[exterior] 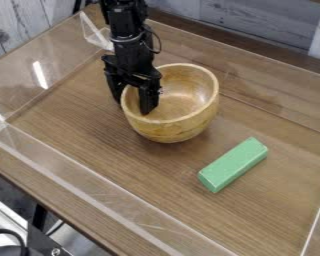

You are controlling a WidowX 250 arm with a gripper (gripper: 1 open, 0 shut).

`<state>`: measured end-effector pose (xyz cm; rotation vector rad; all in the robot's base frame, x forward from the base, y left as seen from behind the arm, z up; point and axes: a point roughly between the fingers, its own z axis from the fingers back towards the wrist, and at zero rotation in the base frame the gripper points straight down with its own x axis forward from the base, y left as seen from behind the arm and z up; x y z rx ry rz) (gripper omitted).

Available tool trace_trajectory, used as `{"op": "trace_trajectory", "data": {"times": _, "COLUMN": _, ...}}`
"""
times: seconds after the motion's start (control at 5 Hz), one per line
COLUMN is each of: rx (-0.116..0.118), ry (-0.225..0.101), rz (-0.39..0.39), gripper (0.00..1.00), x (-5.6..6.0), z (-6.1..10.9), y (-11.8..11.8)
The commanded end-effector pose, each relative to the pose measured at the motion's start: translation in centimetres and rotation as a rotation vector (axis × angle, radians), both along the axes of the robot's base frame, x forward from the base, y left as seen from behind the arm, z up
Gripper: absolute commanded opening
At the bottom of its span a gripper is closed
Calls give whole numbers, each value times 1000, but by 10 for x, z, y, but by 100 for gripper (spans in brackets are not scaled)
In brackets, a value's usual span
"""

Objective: Remove the green block from inside the brown bowl and put it on the table

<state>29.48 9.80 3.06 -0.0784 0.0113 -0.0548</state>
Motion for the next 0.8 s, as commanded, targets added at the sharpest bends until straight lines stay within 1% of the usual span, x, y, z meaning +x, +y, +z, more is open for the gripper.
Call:
{"op": "trace_trajectory", "data": {"times": 0.0, "rx": 15, "ry": -36, "rz": 0, "gripper": 0, "x": 3, "z": 11, "y": 0}}
{"op": "trace_trajectory", "data": {"times": 0.2, "rx": 11, "ry": -37, "rz": 4, "gripper": 0, "x": 1, "z": 15, "y": -1}}
{"op": "trace_trajectory", "data": {"times": 0.6, "rx": 30, "ry": -25, "rz": 24, "gripper": 0, "x": -4, "z": 12, "y": 10}}
